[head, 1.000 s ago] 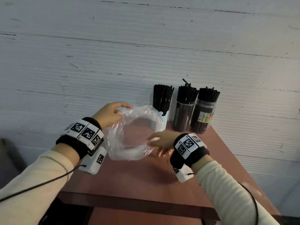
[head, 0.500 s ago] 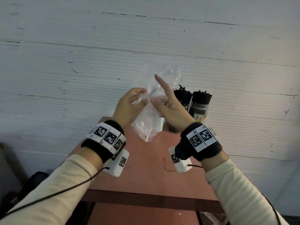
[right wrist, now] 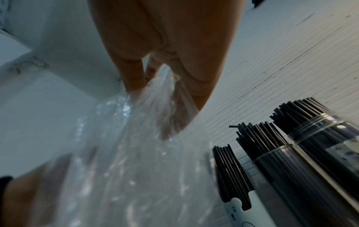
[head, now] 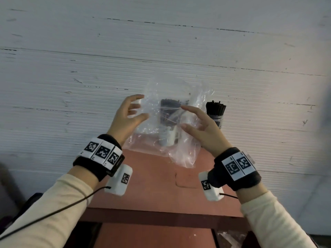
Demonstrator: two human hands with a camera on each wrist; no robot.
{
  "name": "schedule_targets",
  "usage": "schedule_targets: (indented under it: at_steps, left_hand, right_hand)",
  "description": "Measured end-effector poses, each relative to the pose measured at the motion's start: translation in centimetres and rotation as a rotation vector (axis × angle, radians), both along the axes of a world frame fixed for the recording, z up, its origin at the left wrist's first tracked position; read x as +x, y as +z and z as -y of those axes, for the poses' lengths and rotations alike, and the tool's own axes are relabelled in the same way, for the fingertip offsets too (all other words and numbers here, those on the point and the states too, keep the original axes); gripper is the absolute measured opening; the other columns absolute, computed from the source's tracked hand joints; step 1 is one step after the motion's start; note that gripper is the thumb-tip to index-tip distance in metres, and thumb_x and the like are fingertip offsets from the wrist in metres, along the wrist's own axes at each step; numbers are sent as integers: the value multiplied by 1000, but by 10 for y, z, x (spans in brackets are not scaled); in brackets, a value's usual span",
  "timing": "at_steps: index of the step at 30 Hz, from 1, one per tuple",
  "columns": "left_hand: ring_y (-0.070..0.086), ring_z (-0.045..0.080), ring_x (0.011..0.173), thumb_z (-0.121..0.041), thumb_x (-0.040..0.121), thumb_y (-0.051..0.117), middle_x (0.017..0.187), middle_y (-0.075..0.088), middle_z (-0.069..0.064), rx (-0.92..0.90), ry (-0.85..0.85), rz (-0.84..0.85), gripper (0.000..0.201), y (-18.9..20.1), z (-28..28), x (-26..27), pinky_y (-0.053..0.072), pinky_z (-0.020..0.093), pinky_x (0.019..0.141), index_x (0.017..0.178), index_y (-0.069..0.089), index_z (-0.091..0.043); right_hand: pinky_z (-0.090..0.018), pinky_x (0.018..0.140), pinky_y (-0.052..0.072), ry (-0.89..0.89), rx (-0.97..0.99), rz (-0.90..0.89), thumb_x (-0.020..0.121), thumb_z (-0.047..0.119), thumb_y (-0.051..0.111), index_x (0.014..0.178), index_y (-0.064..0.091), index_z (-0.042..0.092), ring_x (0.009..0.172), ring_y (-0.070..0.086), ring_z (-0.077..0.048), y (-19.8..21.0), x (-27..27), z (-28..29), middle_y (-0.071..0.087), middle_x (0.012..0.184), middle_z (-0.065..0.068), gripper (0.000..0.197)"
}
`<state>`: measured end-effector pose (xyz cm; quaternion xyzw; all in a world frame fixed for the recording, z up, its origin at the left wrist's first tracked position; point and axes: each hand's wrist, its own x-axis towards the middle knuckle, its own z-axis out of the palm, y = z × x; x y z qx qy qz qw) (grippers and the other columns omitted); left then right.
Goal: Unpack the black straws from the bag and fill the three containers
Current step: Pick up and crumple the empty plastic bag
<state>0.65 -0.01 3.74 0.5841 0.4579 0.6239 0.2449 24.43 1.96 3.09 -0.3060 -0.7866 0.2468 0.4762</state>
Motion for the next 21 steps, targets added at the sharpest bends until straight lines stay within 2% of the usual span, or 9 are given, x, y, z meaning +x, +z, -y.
schedule_targets:
  at_steps: [2,4,6,8,9,12,13,17,21]
  left_hand:
    - [35,16,134,-25,84,72,142,38,-3,-87,-11,12,54,-3,-3,-10,32,39,105,126,49,-50]
    - [24,13,140,-30,87,68,151,26,-9,-180,-131,36,58,-7,-2,-16,26,40,106,134,42,-52]
    - [37,9,133,-26,90,65,144,33,-19,-213,-253,55,62,-15,-1,-19,35,36,103,138,37,-53]
    - [56,16,122,-10,86,68,138,50,-12,-192,-296,120,68,-26,-5,-22,49,35,95,137,44,-50]
    - [59,22,121,-3,83,70,136,56,-6,-180,-278,138,70,-30,-8,-24,50,40,98,134,49,-45]
    - [51,13,129,-1,77,75,137,56,-7,-177,-182,73,68,-39,-19,-27,41,41,110,132,53,-35]
    - [45,6,132,-7,75,79,141,53,-10,-183,-135,5,70,-40,-21,-27,36,36,113,133,52,-35]
    - [39,9,137,-13,76,80,150,41,-8,-154,73,-217,78,-39,-25,-12,28,25,114,143,44,-28]
    - [66,18,105,-12,87,69,144,49,5,-47,163,-382,73,-23,-16,20,49,26,94,150,33,-21]
  right_hand:
    - [-33,50,47,79,-22,-33,92,19,63,137,43,36,42,35,-16,1,8,5,50,134,24,53]
    - [-39,51,49,131,-55,-38,92,18,64,141,36,37,44,34,-29,1,16,7,60,122,8,60]
    - [-34,46,46,142,-75,-32,90,17,64,141,32,36,45,31,-32,-3,22,5,64,93,4,63]
    - [-29,46,44,137,-126,-55,89,13,65,136,29,34,42,36,-28,-7,25,2,52,58,-1,62]
    - [-31,47,50,128,-158,-79,89,11,65,133,27,34,43,47,-29,-10,25,-1,55,57,-2,62]
    - [-50,62,60,-8,-201,-127,80,21,75,131,27,39,71,68,-42,-18,23,-14,68,105,-16,72]
    - [-46,62,60,-91,-176,-103,77,25,77,133,28,40,72,68,-38,-19,21,-19,65,111,-13,75]
    - [-11,62,42,-407,63,167,82,24,75,142,35,38,61,48,-4,-16,8,-31,56,93,11,74]
    - [-24,83,50,-455,96,378,87,17,69,148,28,41,76,54,-7,-5,-10,-34,60,115,-1,77]
